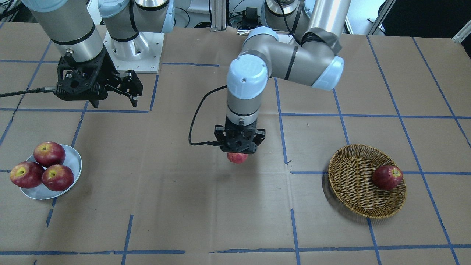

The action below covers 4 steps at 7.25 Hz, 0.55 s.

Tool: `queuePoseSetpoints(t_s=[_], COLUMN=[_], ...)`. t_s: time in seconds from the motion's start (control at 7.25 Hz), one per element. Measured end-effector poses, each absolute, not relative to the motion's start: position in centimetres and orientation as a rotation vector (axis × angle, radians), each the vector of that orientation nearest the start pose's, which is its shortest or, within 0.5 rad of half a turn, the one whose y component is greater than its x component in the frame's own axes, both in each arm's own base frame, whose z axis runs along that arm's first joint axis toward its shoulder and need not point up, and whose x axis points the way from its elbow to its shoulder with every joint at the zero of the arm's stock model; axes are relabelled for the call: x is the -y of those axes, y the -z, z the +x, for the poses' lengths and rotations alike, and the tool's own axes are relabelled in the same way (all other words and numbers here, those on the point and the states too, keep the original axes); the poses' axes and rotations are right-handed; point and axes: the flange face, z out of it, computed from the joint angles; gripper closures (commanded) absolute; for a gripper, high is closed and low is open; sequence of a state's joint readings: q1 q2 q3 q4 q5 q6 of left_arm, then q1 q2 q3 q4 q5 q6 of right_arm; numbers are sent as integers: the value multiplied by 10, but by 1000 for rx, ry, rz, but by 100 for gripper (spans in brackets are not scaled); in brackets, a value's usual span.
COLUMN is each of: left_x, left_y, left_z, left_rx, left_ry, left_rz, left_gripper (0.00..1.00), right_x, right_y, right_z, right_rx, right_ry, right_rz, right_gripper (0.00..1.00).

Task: Transfer apple from basket to plate
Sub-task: 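Carry the apple with the left gripper toward the table center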

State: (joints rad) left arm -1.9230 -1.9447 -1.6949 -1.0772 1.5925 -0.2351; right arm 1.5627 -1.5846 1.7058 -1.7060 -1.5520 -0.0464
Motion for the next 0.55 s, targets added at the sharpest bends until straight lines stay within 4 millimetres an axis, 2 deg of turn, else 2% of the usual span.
queuePoseSetpoints(t_s=[0.14, 0.28, 0.41, 0.55], left_x=[521, 528, 532, 533], left_y=[-248, -228, -213, -205], left_z=[-357, -372, -378, -380], left_rx=[-3111, -3114, -3115, -3115], left_ry=[-1, 17, 23, 21], left_rz=[207, 225, 235, 238], left_gripper=[84, 76, 73, 57], right_x=[486, 486, 486, 486], right_y=[-442, -442, -442, -442], right_z=[131, 131, 131, 131], right_rx=[-3122, -3122, -3122, -3122], right_ry=[23, 22, 23, 24], right_rz=[-59, -59, -59, -60], right_gripper=[0, 0, 0, 0])
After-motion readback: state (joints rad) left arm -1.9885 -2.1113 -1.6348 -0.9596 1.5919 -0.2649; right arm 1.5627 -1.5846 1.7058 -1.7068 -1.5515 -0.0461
